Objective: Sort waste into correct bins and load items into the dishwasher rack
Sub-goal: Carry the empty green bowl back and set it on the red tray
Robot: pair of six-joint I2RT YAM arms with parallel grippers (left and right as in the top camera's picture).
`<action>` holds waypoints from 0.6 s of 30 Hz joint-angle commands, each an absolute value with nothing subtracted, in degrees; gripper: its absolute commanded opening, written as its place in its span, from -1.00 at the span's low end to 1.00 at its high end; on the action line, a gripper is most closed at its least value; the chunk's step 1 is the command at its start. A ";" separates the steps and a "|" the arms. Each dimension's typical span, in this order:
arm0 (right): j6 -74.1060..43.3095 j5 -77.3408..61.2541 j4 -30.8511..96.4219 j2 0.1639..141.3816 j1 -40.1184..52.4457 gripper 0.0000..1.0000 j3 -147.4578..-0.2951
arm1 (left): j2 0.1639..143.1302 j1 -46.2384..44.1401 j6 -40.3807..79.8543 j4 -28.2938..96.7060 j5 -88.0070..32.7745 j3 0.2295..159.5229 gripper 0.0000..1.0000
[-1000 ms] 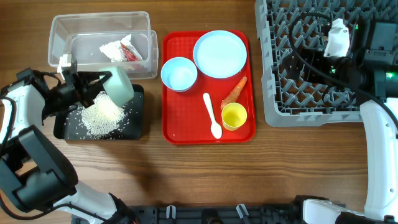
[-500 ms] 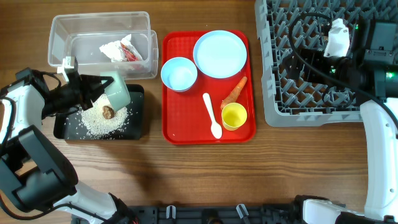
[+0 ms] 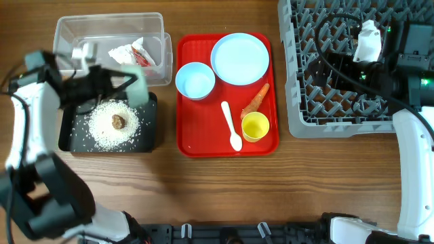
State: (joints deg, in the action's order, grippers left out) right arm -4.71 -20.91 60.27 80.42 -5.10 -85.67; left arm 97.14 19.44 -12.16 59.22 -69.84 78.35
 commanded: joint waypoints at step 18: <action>-4.47 -20.27 60.29 80.79 -5.32 1.00 -86.56 | 98.65 -37.43 3.86 56.69 5.67 81.43 -0.92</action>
